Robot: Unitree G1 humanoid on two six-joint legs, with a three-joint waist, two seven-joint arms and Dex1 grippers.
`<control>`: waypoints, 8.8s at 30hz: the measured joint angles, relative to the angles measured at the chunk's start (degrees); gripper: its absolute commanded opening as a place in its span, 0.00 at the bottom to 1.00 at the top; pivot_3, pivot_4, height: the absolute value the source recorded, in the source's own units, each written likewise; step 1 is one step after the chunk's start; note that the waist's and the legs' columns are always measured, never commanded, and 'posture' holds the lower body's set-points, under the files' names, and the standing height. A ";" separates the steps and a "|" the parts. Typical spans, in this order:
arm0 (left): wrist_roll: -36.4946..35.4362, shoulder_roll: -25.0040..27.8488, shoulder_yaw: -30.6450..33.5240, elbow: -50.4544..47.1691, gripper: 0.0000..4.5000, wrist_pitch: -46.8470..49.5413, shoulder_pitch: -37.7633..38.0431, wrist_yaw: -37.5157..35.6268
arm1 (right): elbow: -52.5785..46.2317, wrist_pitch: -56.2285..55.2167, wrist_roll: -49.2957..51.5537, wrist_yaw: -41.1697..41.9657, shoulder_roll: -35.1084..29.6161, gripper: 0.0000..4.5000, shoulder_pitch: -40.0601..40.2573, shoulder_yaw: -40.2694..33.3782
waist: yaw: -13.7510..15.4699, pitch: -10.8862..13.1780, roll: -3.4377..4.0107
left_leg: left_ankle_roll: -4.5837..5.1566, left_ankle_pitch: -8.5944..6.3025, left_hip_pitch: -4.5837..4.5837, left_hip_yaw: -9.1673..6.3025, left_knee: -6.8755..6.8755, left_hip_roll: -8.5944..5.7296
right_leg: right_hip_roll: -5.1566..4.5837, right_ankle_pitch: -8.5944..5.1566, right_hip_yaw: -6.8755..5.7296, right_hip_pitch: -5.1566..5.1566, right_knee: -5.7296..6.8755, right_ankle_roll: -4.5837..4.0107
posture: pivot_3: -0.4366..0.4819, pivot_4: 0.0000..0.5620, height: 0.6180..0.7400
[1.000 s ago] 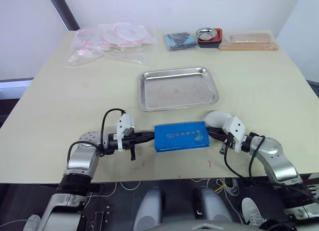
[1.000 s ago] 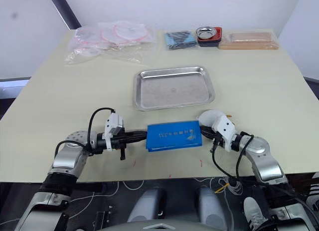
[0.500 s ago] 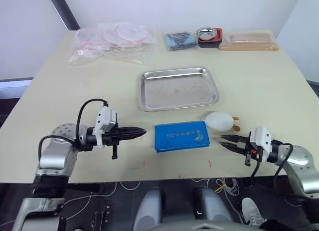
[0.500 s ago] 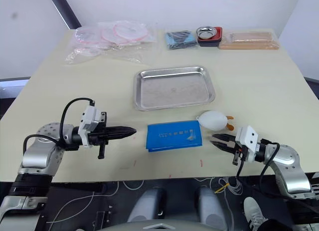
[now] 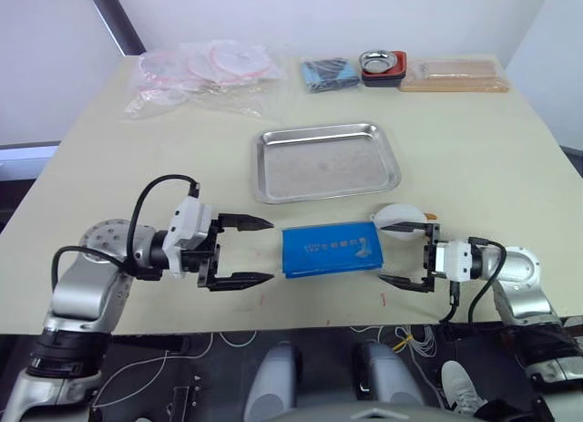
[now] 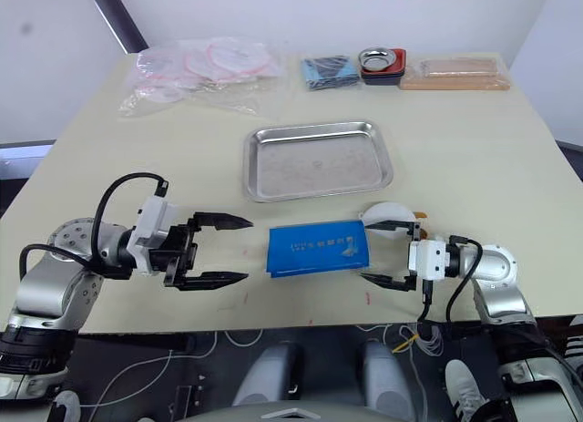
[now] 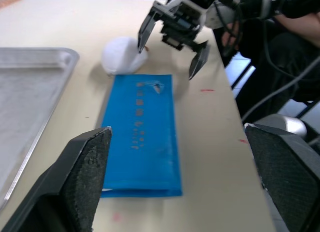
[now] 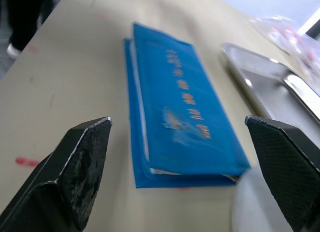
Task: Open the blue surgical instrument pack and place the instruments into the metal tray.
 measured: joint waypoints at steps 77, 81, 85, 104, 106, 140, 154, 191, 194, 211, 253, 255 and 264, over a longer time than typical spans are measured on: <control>5.07 -17.69 -4.67 36.39 1.00 -9.06 -18.80 -1.98 | 16.41 26.65 4.31 9.65 5.72 0.02 -26.94 4.70 | -1.14 -0.02 -0.02 | -0.01 0.00 0.04 -0.11 0.02 0.07 | 0.13 0.12 -0.09 0.01 0.08 -0.19 | 0.48 0.27 1.00; 5.79 -18.49 -4.68 37.91 1.00 -10.25 -20.31 -3.55 | 16.64 25.72 4.00 10.07 5.83 0.02 -27.08 4.74 | -1.25 -0.02 -0.02 | -0.01 0.00 0.03 -0.11 0.02 0.06 | 0.12 0.12 -0.08 0.01 0.08 -0.19 | 0.48 0.27 1.00; 6.79 -18.81 -5.27 38.99 0.82 -11.39 -20.43 -4.99 | 16.67 25.66 3.92 10.27 5.82 0.00 -27.08 4.73 | -1.26 -0.02 -0.02 | -0.01 0.00 0.03 -0.11 0.02 0.06 | 0.12 0.12 -0.08 0.01 0.09 -0.18 | 0.48 0.27 1.00; 7.74 -19.89 -5.85 40.21 0.00 -12.03 -21.07 -6.89 | 10.59 35.06 6.72 9.39 4.44 0.55 -23.58 1.68 | -1.14 -0.01 -0.01 | -0.01 0.00 -0.03 -0.16 0.02 0.05 | 0.10 0.12 -0.12 0.00 0.07 -0.18 | 0.48 0.27 1.00; 7.74 -19.89 -5.86 39.51 0.00 -11.94 -20.75 -6.87 | 8.54 37.43 7.68 8.18 3.34 0.74 -21.74 0.11 | -1.10 -0.01 0.00 | -0.01 0.00 -0.05 -0.16 0.02 0.05 | 0.10 0.12 -0.12 -0.01 0.06 -0.18 | 0.48 0.27 1.00; 7.89 -19.98 -5.90 41.27 0.00 -14.42 -21.02 -7.07 | -2.28 57.92 13.79 -1.13 -7.95 0.01 -4.37 -10.99 | -1.08 0.01 0.00 | 0.00 0.00 -0.08 -0.15 0.02 0.01 | 0.10 0.11 -0.11 -0.01 0.02 -0.16 | 0.48 0.27 1.00; 9.06 -20.20 -6.88 46.38 0.00 -16.22 -24.94 -7.89 | -15.56 71.60 31.11 -6.86 -6.01 0.01 -5.92 -21.23 | -1.10 0.01 0.00 | 0.00 0.00 -0.10 -0.22 0.02 0.01 | 0.12 0.11 -0.15 -0.01 0.03 -0.16 | 0.48 0.27 1.00; 10.66 -21.91 -7.96 50.00 0.00 -18.44 -27.61 -8.20 | -11.66 50.86 7.36 -20.66 21.97 0.01 -21.17 3.12 | -0.93 0.01 0.01 | 0.00 0.01 -0.19 -0.38 0.03 -0.10 | 0.01 0.11 -0.33 -0.04 0.07 -0.16 | 0.48 0.27 1.00; 10.68 -21.95 -7.95 49.99 0.00 -18.44 -27.61 -8.20 | -12.35 51.06 7.88 -20.11 21.01 0.01 -20.38 2.93 | -0.94 0.01 0.01 | 0.00 0.01 -0.18 -0.36 0.03 -0.10 | 0.00 0.12 -0.32 -0.04 0.07 -0.16 | 0.48 0.27 1.00; 11.19 -22.34 -8.10 50.17 0.00 -20.56 -27.63 -8.21 | -13.71 49.56 6.61 -21.01 23.12 0.01 -21.26 4.28 | -0.95 0.01 0.01 | 0.00 0.01 -0.19 -0.36 0.03 -0.10 | 0.01 0.11 -0.33 -0.04 0.06 -0.16 | 0.48 0.27 1.00; 11.35 -22.48 -8.59 50.00 0.00 -21.90 -27.53 -8.19 | -2.15 43.06 8.89 -0.64 3.12 0.97 -13.87 0.80 | -0.78 0.01 0.00 | 0.00 0.00 -0.15 -0.32 0.03 -0.29 | -0.19 0.07 -0.27 0.00 0.05 -0.08 | 0.48 0.27 1.00; 11.35 -22.51 -8.61 50.00 0.00 -21.98 -27.57 -8.19 | -1.24 41.85 8.54 0.11 3.35 0.97 -13.88 0.86 | -0.85 0.01 0.00 | 0.00 0.00 -0.16 -0.35 0.03 -0.41 | -0.30 0.02 -0.29 0.03 0.05 0.00 | 0.48 0.27 1.00; 11.33 -22.52 -8.82 49.99 0.00 -21.97 -27.83 -8.09 | 0.13 40.34 8.05 2.49 4.61 0.81 -13.99 0.97 | -1.04 0.01 0.00 | 0.03 -0.01 -0.19 -0.60 0.03 -0.65 | -0.54 -0.10 -0.50 0.17 0.00 0.16 | 0.48 0.27 1.00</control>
